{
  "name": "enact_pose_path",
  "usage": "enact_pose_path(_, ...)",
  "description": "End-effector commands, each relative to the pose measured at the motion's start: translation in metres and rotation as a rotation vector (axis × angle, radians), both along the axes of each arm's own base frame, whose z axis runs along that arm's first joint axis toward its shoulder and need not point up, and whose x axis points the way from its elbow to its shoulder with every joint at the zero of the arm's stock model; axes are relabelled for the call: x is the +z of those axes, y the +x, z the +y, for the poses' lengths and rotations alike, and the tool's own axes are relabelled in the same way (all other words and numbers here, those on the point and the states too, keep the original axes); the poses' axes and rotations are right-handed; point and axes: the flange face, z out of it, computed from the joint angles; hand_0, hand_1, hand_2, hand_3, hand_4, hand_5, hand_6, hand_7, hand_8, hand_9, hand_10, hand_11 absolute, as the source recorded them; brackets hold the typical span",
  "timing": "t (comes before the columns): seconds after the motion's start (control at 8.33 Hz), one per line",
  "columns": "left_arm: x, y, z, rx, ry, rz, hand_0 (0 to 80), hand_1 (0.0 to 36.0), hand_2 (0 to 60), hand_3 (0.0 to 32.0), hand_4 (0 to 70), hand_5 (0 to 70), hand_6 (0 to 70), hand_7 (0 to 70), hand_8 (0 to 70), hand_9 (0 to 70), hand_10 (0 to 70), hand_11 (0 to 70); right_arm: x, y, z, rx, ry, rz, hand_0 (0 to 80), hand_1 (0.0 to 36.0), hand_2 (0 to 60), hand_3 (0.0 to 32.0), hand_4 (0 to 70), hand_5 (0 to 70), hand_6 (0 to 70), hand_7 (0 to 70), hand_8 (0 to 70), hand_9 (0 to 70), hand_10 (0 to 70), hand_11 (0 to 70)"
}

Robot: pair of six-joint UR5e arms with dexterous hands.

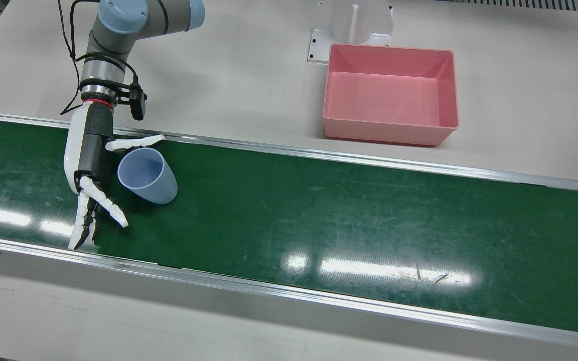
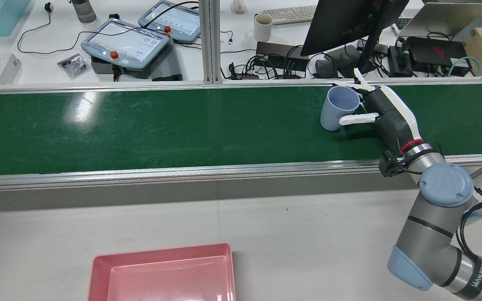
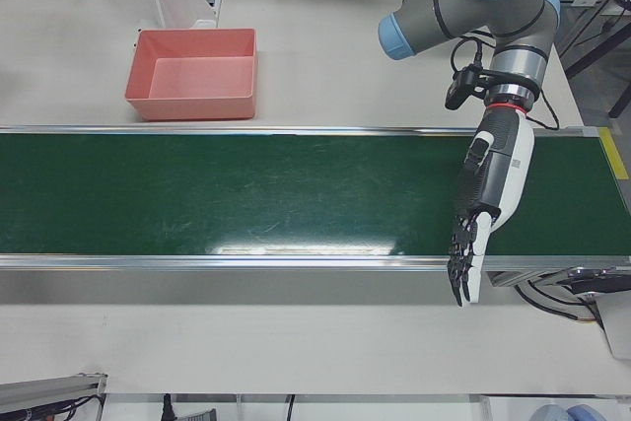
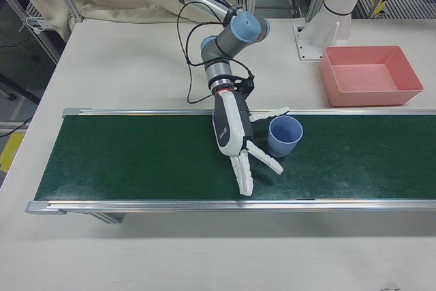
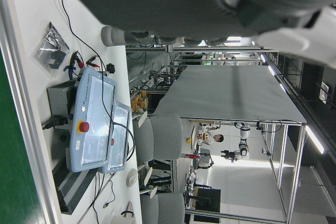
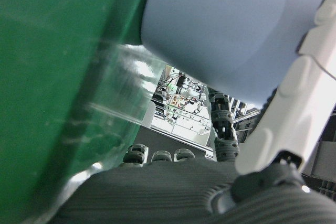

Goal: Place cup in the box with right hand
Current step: 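Close the right hand's fingers around the blue cup's side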

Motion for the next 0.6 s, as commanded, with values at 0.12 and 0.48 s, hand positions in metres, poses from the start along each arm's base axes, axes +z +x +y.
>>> enact_pose_path(0.12, 0.0000, -0.0002, 0.0001, 0.001, 0.000, 0.000, 0.0, 0.0, 0.0, 0.0, 0.0, 0.0, 0.0, 0.0, 0.0, 0.0, 0.0, 0.0, 0.0035, -0.0056, 0.0020, -0.006, -0.004, -0.003, 38.5, 28.3, 60.0, 0.0, 33.3, 4.6, 6.4, 20.6, 1.3, 5.4, 6.5, 11.0)
enact_pose_path(0.48, 0.0000, 0.0006, 0.0000, 0.001, 0.000, 0.000, 0.0, 0.0, 0.0, 0.0, 0.0, 0.0, 0.0, 0.0, 0.0, 0.0, 0.0, 0.0, -0.0063, -0.0021, 0.0013, -0.006, 0.004, -0.047, 29.2, 27.1, 60.0, 0.0, 70.0, 14.3, 38.3, 70.0, 70.0, 70.0, 58.2, 70.0)
